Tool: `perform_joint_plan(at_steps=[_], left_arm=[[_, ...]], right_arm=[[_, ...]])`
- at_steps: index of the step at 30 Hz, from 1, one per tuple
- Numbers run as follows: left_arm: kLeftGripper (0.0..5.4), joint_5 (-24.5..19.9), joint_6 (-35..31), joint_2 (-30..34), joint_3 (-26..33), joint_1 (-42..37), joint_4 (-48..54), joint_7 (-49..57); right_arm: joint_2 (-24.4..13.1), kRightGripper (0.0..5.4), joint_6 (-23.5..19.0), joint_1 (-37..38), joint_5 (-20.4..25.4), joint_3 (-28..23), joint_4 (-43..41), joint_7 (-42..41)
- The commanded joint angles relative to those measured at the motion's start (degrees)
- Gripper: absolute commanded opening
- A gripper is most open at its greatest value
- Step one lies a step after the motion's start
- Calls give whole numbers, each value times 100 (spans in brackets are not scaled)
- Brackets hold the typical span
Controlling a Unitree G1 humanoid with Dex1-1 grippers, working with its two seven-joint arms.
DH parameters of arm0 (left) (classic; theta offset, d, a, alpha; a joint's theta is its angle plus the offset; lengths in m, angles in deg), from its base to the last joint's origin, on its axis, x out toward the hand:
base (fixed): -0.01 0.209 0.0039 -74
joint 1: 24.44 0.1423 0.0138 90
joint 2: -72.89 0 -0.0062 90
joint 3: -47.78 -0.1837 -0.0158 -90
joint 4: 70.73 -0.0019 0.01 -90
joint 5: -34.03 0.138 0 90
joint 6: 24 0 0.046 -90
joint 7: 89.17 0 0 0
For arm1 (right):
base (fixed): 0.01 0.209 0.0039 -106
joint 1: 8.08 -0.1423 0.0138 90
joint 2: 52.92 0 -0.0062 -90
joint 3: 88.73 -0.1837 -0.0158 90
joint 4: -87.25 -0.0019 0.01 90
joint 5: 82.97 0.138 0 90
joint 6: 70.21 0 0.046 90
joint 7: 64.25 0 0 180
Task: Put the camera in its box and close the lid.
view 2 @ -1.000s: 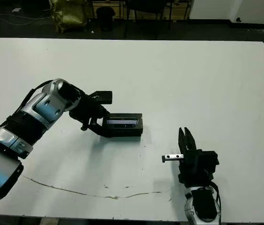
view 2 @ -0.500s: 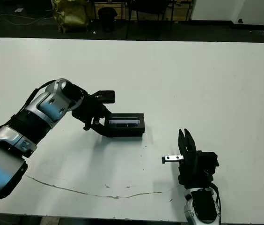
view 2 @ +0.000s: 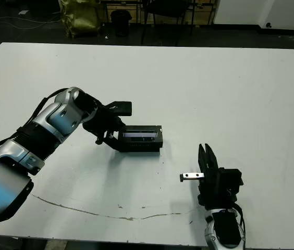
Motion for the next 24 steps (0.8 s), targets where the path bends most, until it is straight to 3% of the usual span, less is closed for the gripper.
perform_joint_plan(at_steps=[1, 24], left_arm=[[241, 189, -143, -134, -162, 145, 130, 316], [241, 230, -374, -367, -457, -212, 140, 232]], right_arm=[[-24, 0, -15, 36, 41, -13, 104, -27], [-31, 0, -7, 28, 37, 28, 111, -27]])
